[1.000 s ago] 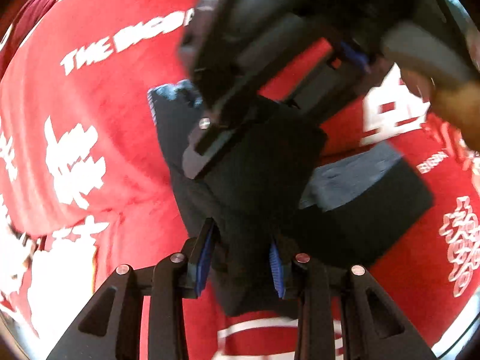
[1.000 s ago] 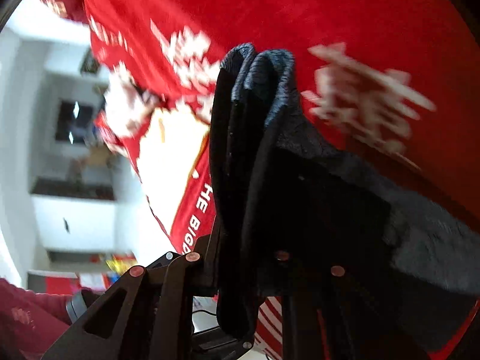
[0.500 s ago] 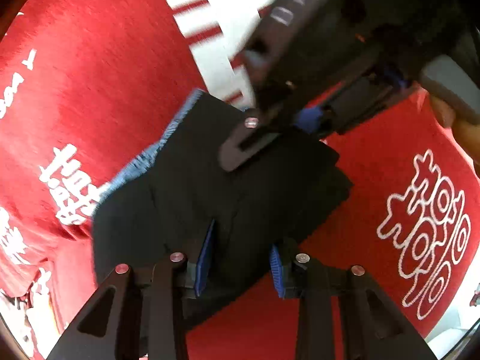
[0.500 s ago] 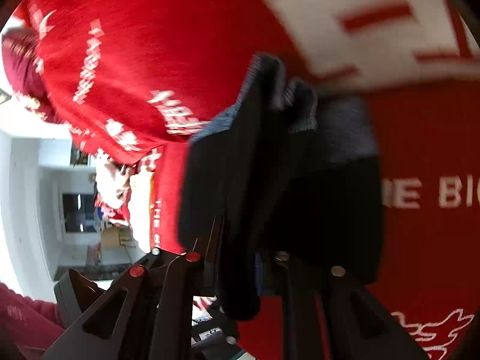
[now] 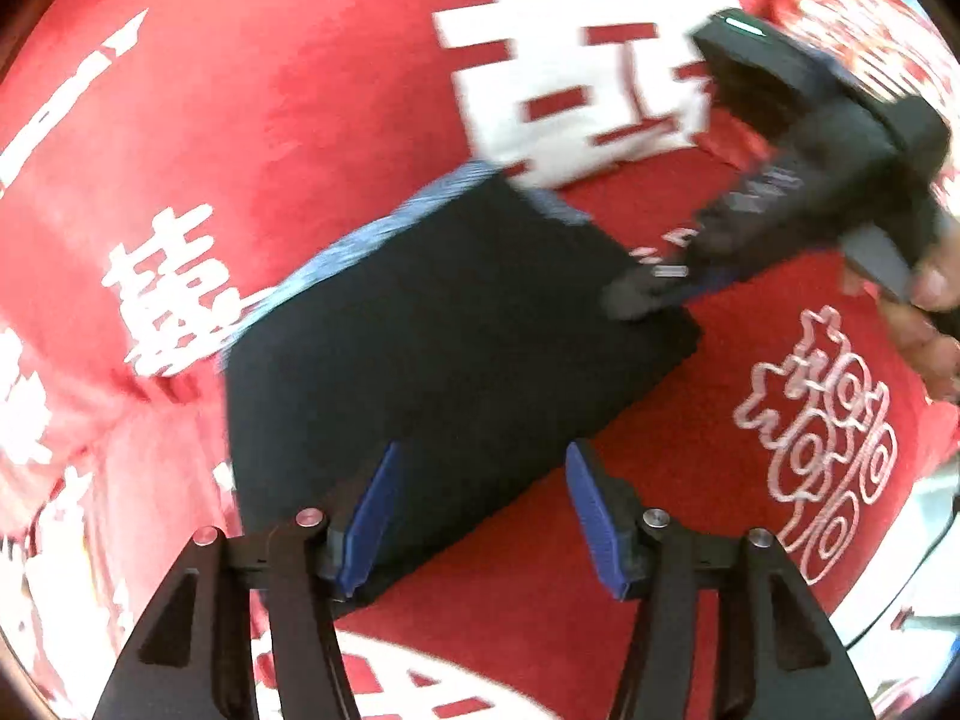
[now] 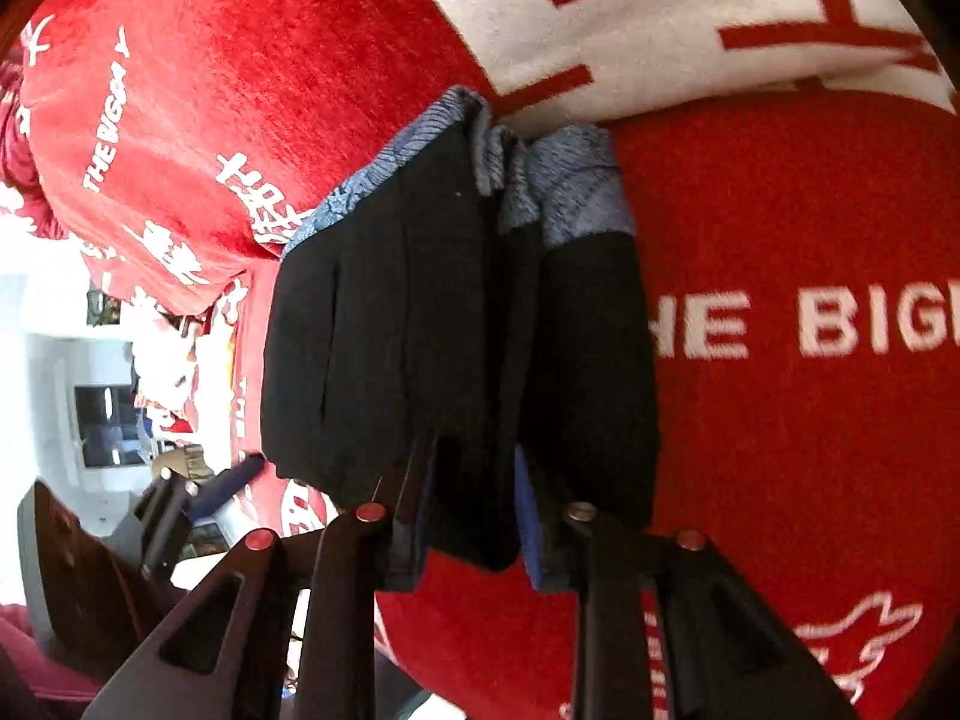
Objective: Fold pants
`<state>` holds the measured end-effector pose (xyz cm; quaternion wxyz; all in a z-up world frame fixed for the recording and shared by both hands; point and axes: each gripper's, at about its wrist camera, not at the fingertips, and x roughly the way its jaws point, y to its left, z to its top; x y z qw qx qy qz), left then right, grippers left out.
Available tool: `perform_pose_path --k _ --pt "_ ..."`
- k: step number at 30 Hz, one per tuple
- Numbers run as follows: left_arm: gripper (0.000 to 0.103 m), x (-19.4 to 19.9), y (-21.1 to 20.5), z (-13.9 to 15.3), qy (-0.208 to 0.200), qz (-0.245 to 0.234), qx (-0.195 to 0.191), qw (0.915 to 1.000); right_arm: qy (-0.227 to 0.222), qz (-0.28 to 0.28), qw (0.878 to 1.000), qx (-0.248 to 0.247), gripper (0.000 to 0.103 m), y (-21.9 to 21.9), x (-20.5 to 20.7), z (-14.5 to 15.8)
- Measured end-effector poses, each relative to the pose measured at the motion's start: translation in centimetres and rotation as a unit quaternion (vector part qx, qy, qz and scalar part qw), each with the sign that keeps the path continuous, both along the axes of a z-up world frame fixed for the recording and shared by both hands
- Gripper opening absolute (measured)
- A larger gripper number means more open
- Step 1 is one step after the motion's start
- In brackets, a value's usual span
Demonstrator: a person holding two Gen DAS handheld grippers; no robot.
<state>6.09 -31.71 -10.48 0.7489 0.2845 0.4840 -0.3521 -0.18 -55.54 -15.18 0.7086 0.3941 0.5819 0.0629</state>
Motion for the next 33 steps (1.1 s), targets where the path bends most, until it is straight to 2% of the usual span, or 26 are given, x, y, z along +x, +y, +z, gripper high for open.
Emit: perform_pose_path --k 3,6,9,11,14,16,17,18,19,21,23,26,28,33 --pt "0.059 3.8 2.4 -0.6 0.011 0.065 0.013 0.9977 0.0 -0.027 0.999 0.025 0.03 -0.2 -0.8 0.0" --pt "0.059 7.0 4.5 -1.3 0.037 0.142 0.017 0.9891 0.0 -0.039 0.998 0.049 0.034 -0.1 -0.9 -0.3" --pt "0.059 8.7 5.8 -1.3 0.05 0.18 0.012 0.9823 0.008 -0.031 0.999 -0.01 0.034 0.4 -0.6 1.1" --pt "0.059 9.3 6.1 -1.7 0.058 0.186 0.016 0.9807 -0.013 -0.024 0.998 -0.06 0.034 0.9 -0.7 3.3" --pt "0.059 9.0 5.5 -3.4 0.068 0.177 0.042 0.9809 -0.044 0.002 0.994 -0.096 0.035 2.8 0.0 5.8" --pt "0.059 8.6 4.9 -4.5 0.075 0.18 0.049 0.9796 -0.047 0.026 0.992 -0.114 0.046 4.3 1.2 6.0" --pt "0.059 8.6 4.7 -5.1 0.078 0.182 0.049 0.9789 -0.045 0.037 0.991 -0.121 0.047 4.9 1.7 5.9" --pt "0.063 8.5 4.4 -5.5 0.076 0.184 0.046 0.9788 -0.038 0.049 0.989 -0.133 0.047 5.5 2.3 5.4" --pt "0.081 8.5 4.3 -5.7 0.072 0.186 0.046 0.9788 -0.03 0.055 0.988 -0.144 0.047 6.0 2.7 4.9" --pt "0.101 8.6 4.1 -6.1 0.067 0.193 0.049 0.9777 -0.008 0.059 0.984 -0.166 0.047 6.2 2.6 3.8" --pt "0.101 8.9 4.1 -6.9 0.08 0.196 0.048 0.9761 0.019 0.054 0.982 -0.178 0.052 5.8 2.1 2.2" --pt "0.102 9.0 4.0 -7.4 0.08 0.196 0.048 0.9762 0.016 0.023 0.989 -0.148 0.054 4.8 1.1 1.4" --pt "0.102 9.1 4.0 -7.6 0.083 0.197 0.05 0.9757 0.02 0.031 0.985 -0.167 0.064 5.0 0.9 1.4" --pt "0.102 9.1 4.0 -7.9 0.087 0.195 0.055 0.9753 0.023 0.04 0.982 -0.181 0.064 5.4 0.8 1.3"
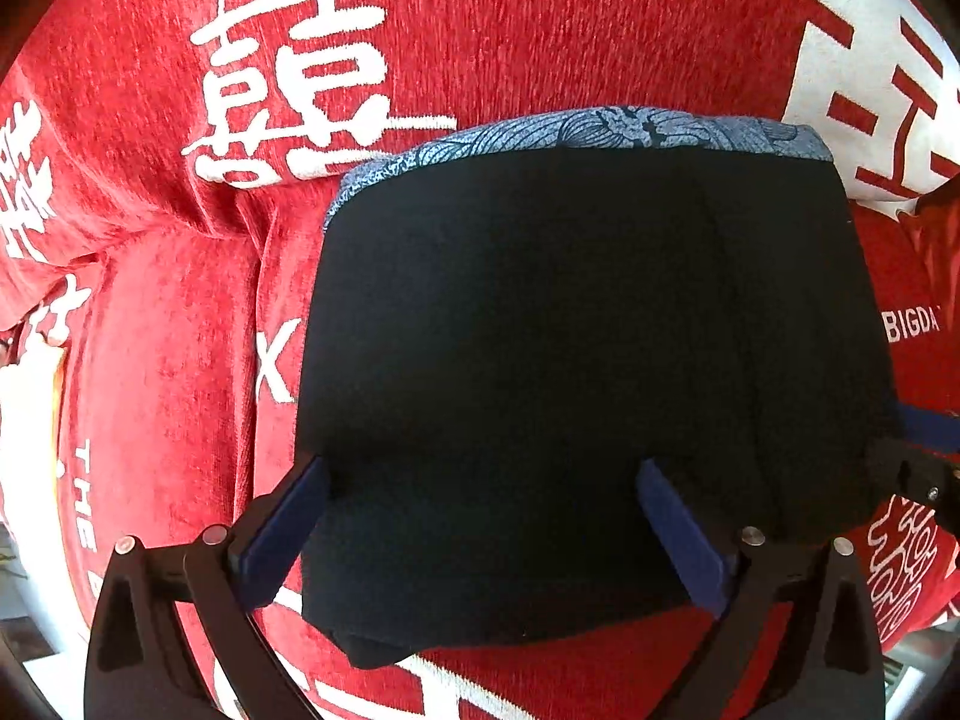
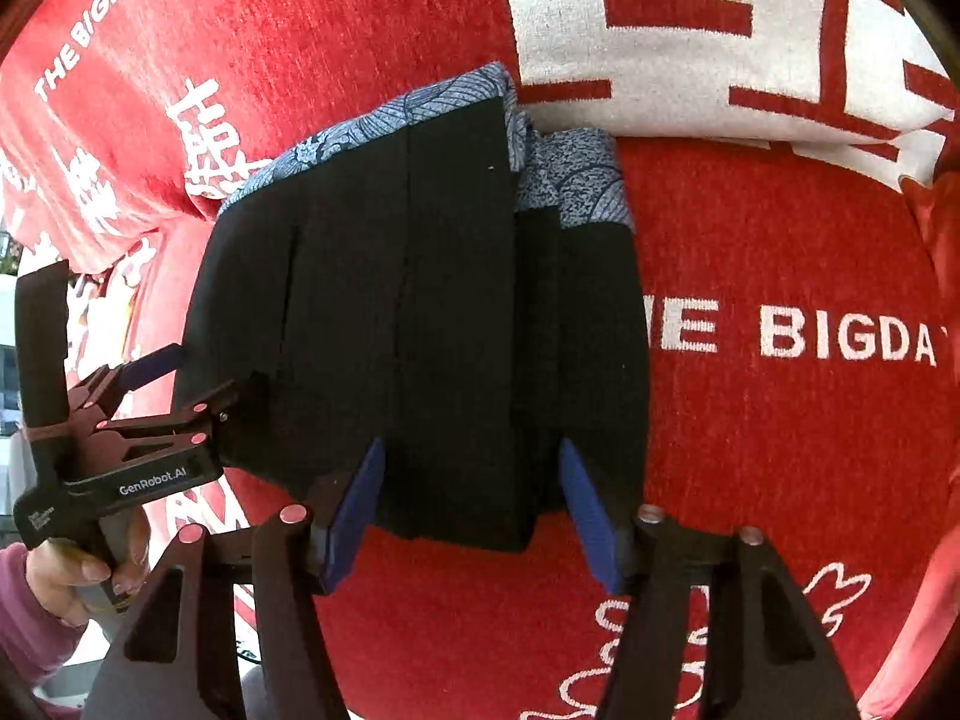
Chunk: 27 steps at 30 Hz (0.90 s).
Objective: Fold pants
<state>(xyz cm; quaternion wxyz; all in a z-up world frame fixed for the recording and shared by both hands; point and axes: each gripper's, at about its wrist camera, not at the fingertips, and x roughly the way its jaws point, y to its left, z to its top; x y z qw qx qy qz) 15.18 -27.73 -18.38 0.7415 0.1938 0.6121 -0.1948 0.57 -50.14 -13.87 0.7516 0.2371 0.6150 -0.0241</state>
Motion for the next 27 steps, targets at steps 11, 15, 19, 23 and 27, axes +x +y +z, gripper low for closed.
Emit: perform_pose_path --k 11,15,19,23,27 --pt "0.102 0.3 0.6 0.6 0.009 0.006 -0.01 0.9999 0.018 0.01 1.0 -0.005 0.071 0.3 -1.7 1.0" --pt "0.102 0.2 1.3 2.0 0.009 0.008 -0.017 0.9998 0.016 -0.006 1.0 0.006 0.075 -0.8 -3.2 1.6" --pt "0.102 1.0 2.2 2.1 0.028 0.012 -0.019 0.9993 0.009 -0.035 0.999 0.028 0.08 -2.4 -4.0 1.8" --pt "0.102 1.6 3.0 2.2 0.031 0.023 -0.017 0.9991 0.006 -0.048 0.998 0.04 0.08 -3.3 -4.0 1.9" --pt "0.102 2.1 3.3 2.3 0.027 0.027 -0.016 0.9992 0.0 -0.054 0.997 0.052 0.081 -3.8 -3.8 2.0"
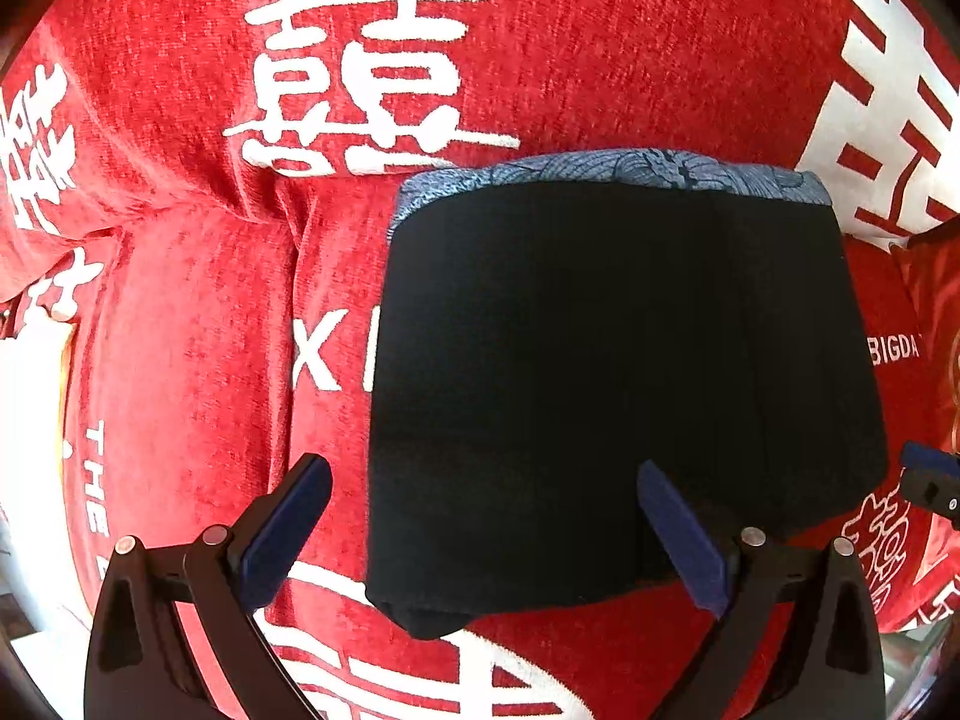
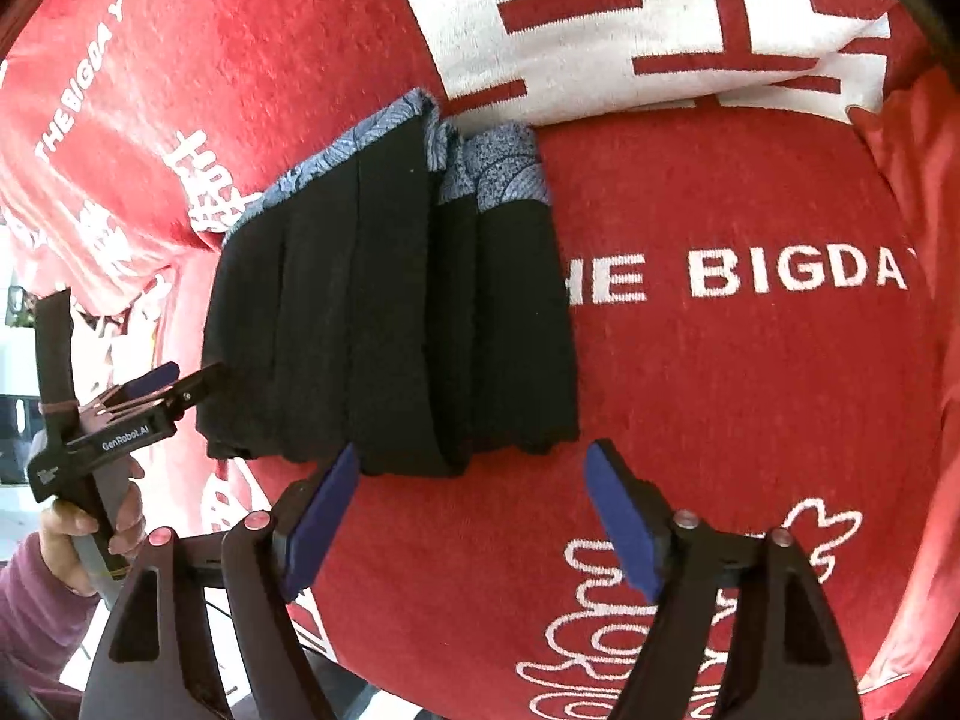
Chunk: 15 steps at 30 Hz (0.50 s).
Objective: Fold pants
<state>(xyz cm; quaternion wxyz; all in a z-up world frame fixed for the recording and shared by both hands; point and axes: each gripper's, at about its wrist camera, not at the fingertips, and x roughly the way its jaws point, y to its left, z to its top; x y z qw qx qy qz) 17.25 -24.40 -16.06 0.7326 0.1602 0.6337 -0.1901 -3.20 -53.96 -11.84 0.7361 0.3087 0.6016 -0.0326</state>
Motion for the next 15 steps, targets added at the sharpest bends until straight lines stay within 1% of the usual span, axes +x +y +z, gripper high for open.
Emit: perform_pose_path --k 15 --pt "0.102 0.97 0.71 -0.62 0.009 0.013 -0.002 0.9999 0.006 -0.01 1.0 0.015 0.082 -0.77 0.52 -1.03"
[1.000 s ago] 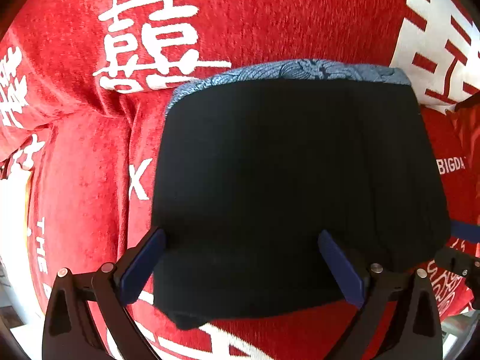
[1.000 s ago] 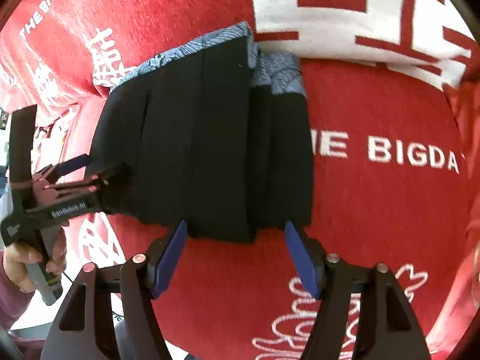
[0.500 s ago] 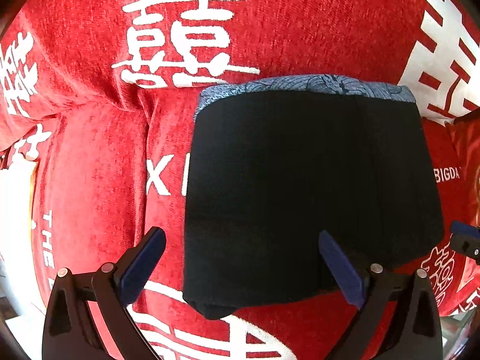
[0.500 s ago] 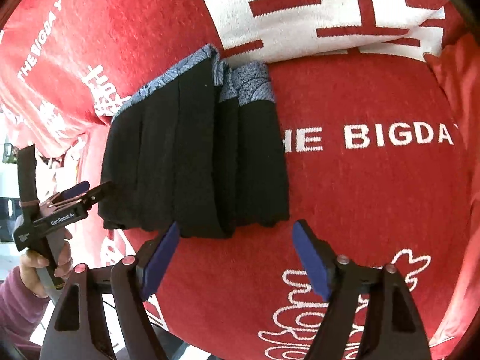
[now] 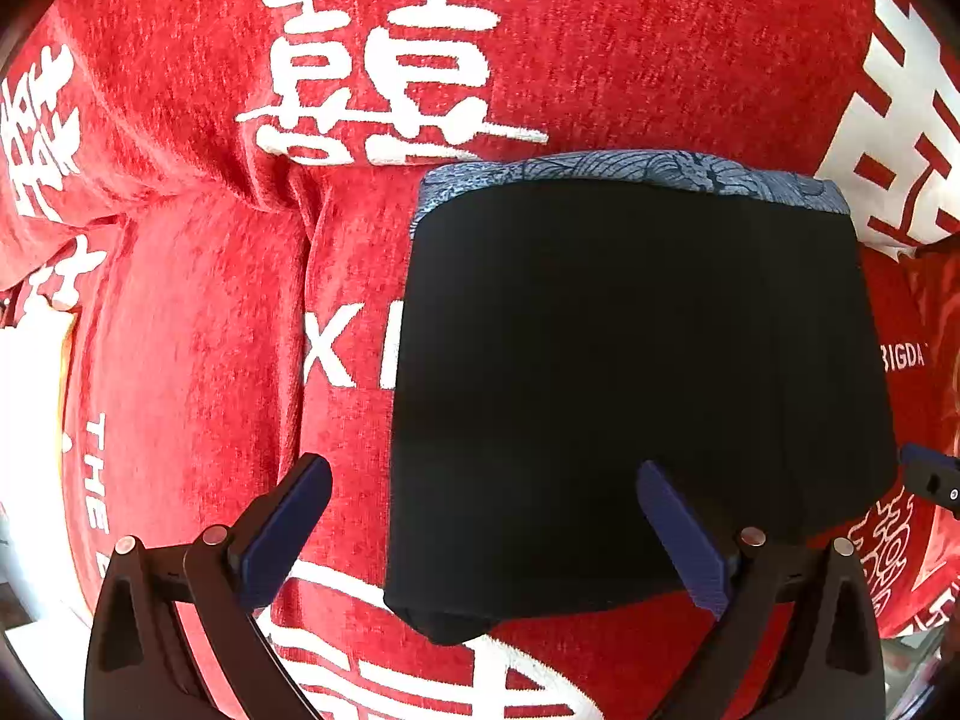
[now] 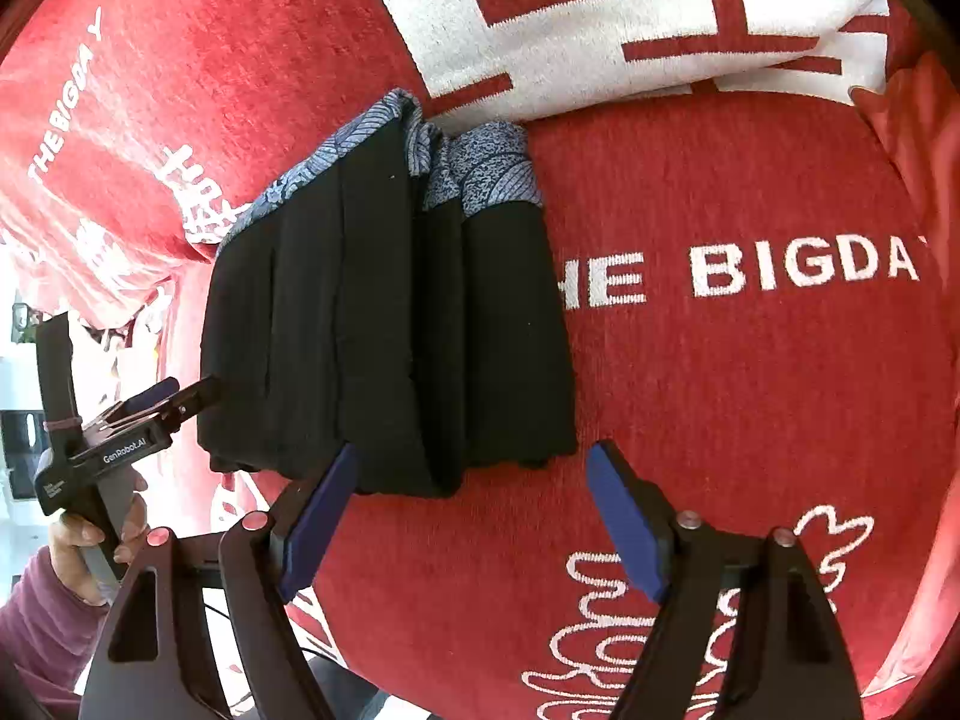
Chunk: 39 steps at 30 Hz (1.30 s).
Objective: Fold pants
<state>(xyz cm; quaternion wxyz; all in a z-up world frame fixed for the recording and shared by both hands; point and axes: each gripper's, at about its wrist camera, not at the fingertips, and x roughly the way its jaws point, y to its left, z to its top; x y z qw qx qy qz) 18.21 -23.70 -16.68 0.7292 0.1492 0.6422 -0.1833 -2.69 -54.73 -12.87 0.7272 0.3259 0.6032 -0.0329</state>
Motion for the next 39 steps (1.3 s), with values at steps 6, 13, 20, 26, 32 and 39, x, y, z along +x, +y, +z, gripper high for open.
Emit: perform_pose_path --k 6,13,20,26,32,39 --pt "0.102 1.0 1.4 0.1 0.005 0.012 -0.011 0.9999 -0.003 0.003 1.0 0.005 0.082 -0.6 0.0 -0.1" --pt "0.102 2.5 2.4 -0.2 0.029 0.025 -0.052 0.9979 -0.004 -0.013 0.999 0.035 0.082 -1.9 0.3 -1.0" --pt "0.102 4.4 2.1 -2.0 0.082 0.01 -0.114 0.9901 -0.02 -0.014 0.996 0.091 0.083 -3.0 1.8 -2.9" --pt "0.102 6.2 3.3 -4.1 0.128 0.012 -0.151 0.9802 -0.034 -0.018 0.989 0.145 0.083 -4.5 2.6 -5.1" --pt "0.102 6.7 2.2 -5.8 0.149 -0.017 -0.167 0.9744 -0.043 -0.003 0.982 0.184 0.083 -4.9 3.5 -6.6" --pt "0.102 6.5 -0.1 -7.0 0.157 -0.027 -0.187 0.9693 -0.065 0.012 0.976 0.208 0.084 -4.9 5.2 -7.6"
